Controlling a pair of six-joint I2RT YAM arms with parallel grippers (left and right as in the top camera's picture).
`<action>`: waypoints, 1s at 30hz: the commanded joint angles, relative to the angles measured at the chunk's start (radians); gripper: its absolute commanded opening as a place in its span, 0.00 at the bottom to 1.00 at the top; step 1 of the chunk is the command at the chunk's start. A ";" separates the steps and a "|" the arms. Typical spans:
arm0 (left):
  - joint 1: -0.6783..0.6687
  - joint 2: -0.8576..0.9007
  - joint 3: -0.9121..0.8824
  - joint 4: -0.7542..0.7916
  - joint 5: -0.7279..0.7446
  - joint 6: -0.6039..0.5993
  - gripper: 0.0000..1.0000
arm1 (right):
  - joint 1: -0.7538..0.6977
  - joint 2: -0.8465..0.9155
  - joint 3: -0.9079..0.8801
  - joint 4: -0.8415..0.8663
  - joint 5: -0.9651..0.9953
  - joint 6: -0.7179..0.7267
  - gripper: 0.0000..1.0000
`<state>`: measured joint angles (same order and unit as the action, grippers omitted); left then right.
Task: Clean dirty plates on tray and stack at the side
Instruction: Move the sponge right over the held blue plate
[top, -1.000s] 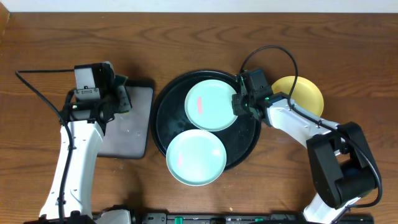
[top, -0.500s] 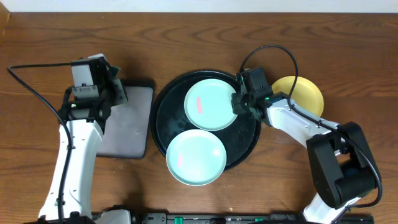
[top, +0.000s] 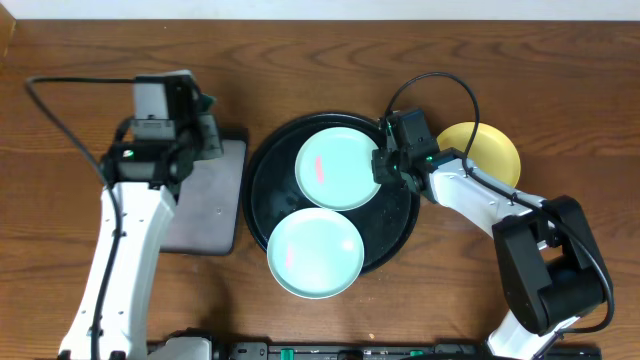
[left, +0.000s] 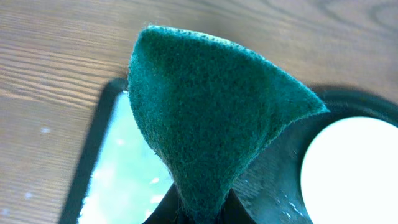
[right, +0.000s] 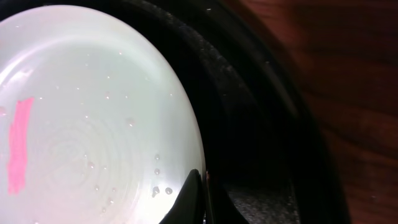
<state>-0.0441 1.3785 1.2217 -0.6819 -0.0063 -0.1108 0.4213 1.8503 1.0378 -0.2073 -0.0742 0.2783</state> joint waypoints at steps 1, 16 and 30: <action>-0.058 0.055 0.021 -0.002 -0.005 -0.033 0.07 | 0.007 0.014 -0.006 0.006 -0.043 0.014 0.01; -0.275 0.308 0.021 0.041 -0.002 -0.179 0.07 | 0.034 0.017 -0.006 0.010 -0.027 0.014 0.01; -0.360 0.333 0.010 0.145 -0.002 -0.297 0.07 | 0.036 0.050 -0.006 0.025 -0.028 0.023 0.01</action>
<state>-0.3943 1.7077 1.2217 -0.5518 -0.0029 -0.3801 0.4469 1.8755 1.0378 -0.1810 -0.0975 0.2855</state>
